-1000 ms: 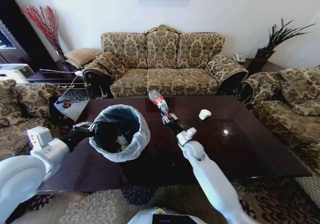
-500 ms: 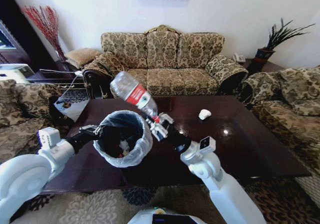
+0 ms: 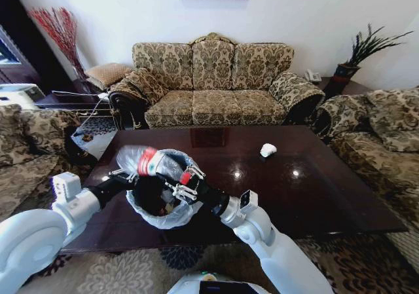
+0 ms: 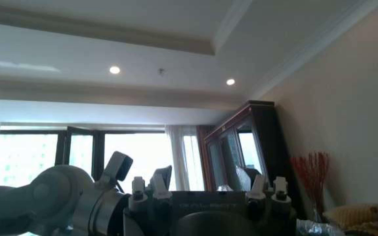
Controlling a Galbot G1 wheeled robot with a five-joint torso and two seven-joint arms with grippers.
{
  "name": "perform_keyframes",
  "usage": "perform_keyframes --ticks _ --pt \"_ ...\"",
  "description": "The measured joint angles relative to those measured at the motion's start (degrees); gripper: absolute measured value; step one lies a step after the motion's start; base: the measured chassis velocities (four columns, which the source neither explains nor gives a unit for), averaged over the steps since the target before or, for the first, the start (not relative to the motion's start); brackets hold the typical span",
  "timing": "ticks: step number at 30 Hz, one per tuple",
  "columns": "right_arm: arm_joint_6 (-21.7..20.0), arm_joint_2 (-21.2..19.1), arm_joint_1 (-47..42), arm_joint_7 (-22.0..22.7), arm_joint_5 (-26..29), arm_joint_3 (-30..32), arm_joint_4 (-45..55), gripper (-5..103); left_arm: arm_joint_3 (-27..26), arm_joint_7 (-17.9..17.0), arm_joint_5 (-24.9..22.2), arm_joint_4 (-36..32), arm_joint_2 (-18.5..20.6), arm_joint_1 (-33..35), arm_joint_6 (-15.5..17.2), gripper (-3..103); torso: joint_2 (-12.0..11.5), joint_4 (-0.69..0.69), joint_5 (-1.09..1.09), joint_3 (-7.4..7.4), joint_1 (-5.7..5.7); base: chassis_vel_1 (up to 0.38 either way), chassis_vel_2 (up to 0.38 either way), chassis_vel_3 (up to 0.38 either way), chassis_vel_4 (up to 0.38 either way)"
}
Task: Move to the front of the table and place the trash on the table into the trash bin.
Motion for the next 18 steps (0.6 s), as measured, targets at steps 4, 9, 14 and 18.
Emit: perform_keyframes --ticks 4,9,14,18 --pt "0.16 0.10 -0.25 0.26 0.19 0.68 0.69 74 -0.04 -0.03 -0.04 0.00 0.09 -0.09 0.02 4 0.00 0.00 0.00 0.00 0.00 0.000 0.000 0.000 0.000" --pt "1.20 0.17 -2.42 4.92 1.37 4.43 3.38 95 -0.43 -0.14 -0.21 0.00 -0.07 -0.54 0.02 4 0.00 0.00 0.00 0.00 0.00 0.000 0.000 0.000 0.000" --pt "-2.61 0.39 -5.51 21.15 -0.60 10.21 4.33 100 -0.88 -0.33 -0.35 0.01 -0.72 -1.00 -0.12 4 0.00 0.00 -0.01 0.00 0.00 0.000 0.000 0.000 0.000" --pt "-4.96 -0.38 -7.43 30.38 -0.40 19.79 -5.06 100 -0.85 -0.46 -0.26 0.01 -2.00 -1.69 -0.51 4 0.00 -0.02 0.02 0.00 0.00 0.000 0.000 0.000 0.000"
